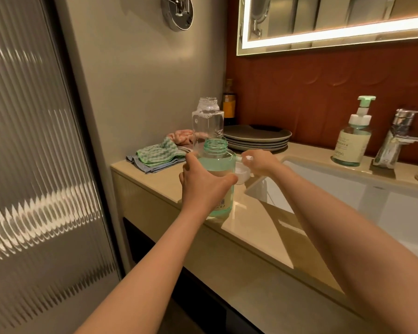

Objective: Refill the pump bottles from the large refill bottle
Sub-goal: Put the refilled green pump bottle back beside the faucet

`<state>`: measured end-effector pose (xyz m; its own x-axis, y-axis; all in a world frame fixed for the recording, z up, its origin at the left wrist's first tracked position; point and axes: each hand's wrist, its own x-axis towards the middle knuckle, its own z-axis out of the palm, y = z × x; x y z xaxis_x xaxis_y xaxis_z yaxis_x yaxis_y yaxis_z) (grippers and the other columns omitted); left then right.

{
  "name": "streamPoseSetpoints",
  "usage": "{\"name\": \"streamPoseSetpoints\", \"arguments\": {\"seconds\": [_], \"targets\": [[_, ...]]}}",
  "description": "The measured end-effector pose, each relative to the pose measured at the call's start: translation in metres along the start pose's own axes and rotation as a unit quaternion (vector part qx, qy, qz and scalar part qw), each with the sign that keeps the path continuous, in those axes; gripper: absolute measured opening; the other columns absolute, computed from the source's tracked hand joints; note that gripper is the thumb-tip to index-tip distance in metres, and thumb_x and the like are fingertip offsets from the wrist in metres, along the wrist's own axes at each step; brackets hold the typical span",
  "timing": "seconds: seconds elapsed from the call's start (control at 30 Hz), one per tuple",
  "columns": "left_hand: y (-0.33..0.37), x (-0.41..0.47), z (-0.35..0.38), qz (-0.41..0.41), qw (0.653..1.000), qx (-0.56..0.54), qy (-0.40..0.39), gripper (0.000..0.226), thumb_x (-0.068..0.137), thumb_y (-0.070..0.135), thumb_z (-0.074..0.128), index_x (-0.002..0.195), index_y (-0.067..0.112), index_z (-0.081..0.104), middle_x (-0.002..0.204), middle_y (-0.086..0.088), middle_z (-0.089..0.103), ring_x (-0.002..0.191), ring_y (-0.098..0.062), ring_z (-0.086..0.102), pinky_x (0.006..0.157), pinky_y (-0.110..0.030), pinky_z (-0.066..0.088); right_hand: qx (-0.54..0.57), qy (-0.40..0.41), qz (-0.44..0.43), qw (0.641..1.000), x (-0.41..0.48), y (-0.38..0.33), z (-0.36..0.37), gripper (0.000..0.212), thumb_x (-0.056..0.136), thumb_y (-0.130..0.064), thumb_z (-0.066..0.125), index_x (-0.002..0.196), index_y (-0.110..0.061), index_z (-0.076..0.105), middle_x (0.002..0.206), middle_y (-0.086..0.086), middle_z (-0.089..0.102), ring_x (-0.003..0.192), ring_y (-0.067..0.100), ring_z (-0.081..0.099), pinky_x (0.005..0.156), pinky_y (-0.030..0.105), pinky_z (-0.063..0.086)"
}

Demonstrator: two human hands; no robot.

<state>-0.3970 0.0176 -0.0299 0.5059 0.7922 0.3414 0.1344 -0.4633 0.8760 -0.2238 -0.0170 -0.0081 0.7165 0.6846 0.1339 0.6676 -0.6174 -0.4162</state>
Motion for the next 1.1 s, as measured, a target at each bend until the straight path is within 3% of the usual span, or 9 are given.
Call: {"name": "streamPoseSetpoints", "arguments": {"seconds": [0.13, 0.3, 0.47, 0.63, 0.73, 0.8, 0.93, 1.1], "targets": [[0.002, -0.001, 0.003, 0.005, 1.000, -0.006, 0.001, 0.084, 0.065, 0.031, 0.077, 0.130, 0.018, 0.026, 0.130, -0.007, 0.043, 0.123, -0.027, 0.038, 0.098, -0.047, 0.041, -0.036, 0.041, -0.001, 0.999, 0.010, 0.006, 0.001, 0.027, 0.097, -0.017, 0.047, 0.123, -0.013, 0.050, 0.118, 0.012, 0.058, 0.100, 0.025, 0.055, 0.078, 0.031, 0.044], [0.003, -0.002, 0.007, 0.005, 1.000, -0.013, -0.010, 0.089, 0.056, 0.039, 0.074, 0.129, 0.021, 0.026, 0.129, -0.007, 0.045, 0.122, -0.028, 0.042, 0.098, -0.048, 0.042, -0.107, 0.008, 0.009, 0.994, 0.019, 0.005, 0.005, 0.039, 0.096, -0.020, 0.046, 0.135, -0.027, 0.043, 0.130, 0.013, 0.049, 0.116, 0.031, 0.048, 0.098, 0.048, 0.042], [0.006, -0.004, 0.013, 0.008, 1.000, -0.015, -0.008, 0.091, 0.062, 0.035, 0.078, 0.134, 0.017, 0.025, 0.131, -0.007, 0.044, 0.123, -0.026, 0.039, 0.100, -0.047, 0.040, -0.091, 0.001, 0.022, 0.996, 0.021, 0.009, 0.004, 0.028, 0.095, -0.016, 0.048, 0.124, -0.016, 0.048, 0.121, 0.011, 0.056, 0.109, 0.028, 0.051, 0.094, 0.041, 0.045], [0.011, -0.007, 0.020, 0.018, 1.000, -0.012, -0.017, 0.085, 0.067, 0.030, 0.076, 0.133, 0.017, 0.024, 0.132, -0.006, 0.040, 0.124, -0.025, 0.035, 0.099, -0.041, 0.039, -0.123, 0.048, 0.031, 0.991, 0.015, 0.016, -0.001, 0.025, 0.093, -0.023, 0.052, 0.117, -0.018, 0.049, 0.115, 0.009, 0.058, 0.108, 0.028, 0.052, 0.092, 0.042, 0.041], [0.014, -0.008, 0.025, 0.020, 1.000, -0.007, -0.016, 0.080, 0.069, 0.030, 0.075, 0.130, 0.018, 0.025, 0.130, -0.006, 0.040, 0.122, -0.025, 0.035, 0.094, -0.036, 0.039, -0.080, 0.106, 0.016, 0.991, 0.011, 0.020, -0.011, 0.026, 0.093, -0.032, 0.051, 0.115, -0.017, 0.049, 0.111, 0.011, 0.062, 0.104, 0.032, 0.055, 0.092, 0.046, 0.043], [0.016, -0.009, 0.029, 0.019, 1.000, -0.010, -0.019, 0.078, 0.069, 0.030, 0.075, 0.127, 0.018, 0.026, 0.129, -0.007, 0.041, 0.121, -0.026, 0.036, 0.096, -0.040, 0.041, -0.029, 0.145, 0.001, 0.989, 0.005, 0.019, -0.025, 0.031, 0.092, -0.037, 0.052, 0.116, -0.017, 0.048, 0.111, 0.010, 0.062, 0.103, 0.033, 0.056, 0.089, 0.043, 0.043], [0.021, -0.010, 0.040, 0.017, 1.000, -0.011, -0.016, 0.078, 0.068, 0.030, 0.076, 0.128, 0.018, 0.027, 0.128, -0.007, 0.041, 0.120, -0.026, 0.036, 0.094, -0.037, 0.039, 0.134, 0.208, -0.045, 0.968, -0.011, 0.005, -0.061, 0.036, 0.092, -0.043, 0.052, 0.117, -0.017, 0.049, 0.112, 0.007, 0.062, 0.093, 0.024, 0.059, 0.081, 0.042, 0.050], [0.027, -0.012, 0.050, 0.011, 1.000, -0.007, -0.017, 0.079, 0.068, 0.032, 0.076, 0.128, 0.018, 0.027, 0.130, -0.008, 0.041, 0.121, -0.025, 0.036, 0.095, -0.039, 0.040, 0.226, 0.255, -0.116, 0.933, -0.031, -0.018, -0.101, 0.039, 0.091, -0.042, 0.054, 0.119, -0.015, 0.051, 0.118, 0.001, 0.058, 0.090, 0.013, 0.053, 0.062, 0.019, 0.042]]}}
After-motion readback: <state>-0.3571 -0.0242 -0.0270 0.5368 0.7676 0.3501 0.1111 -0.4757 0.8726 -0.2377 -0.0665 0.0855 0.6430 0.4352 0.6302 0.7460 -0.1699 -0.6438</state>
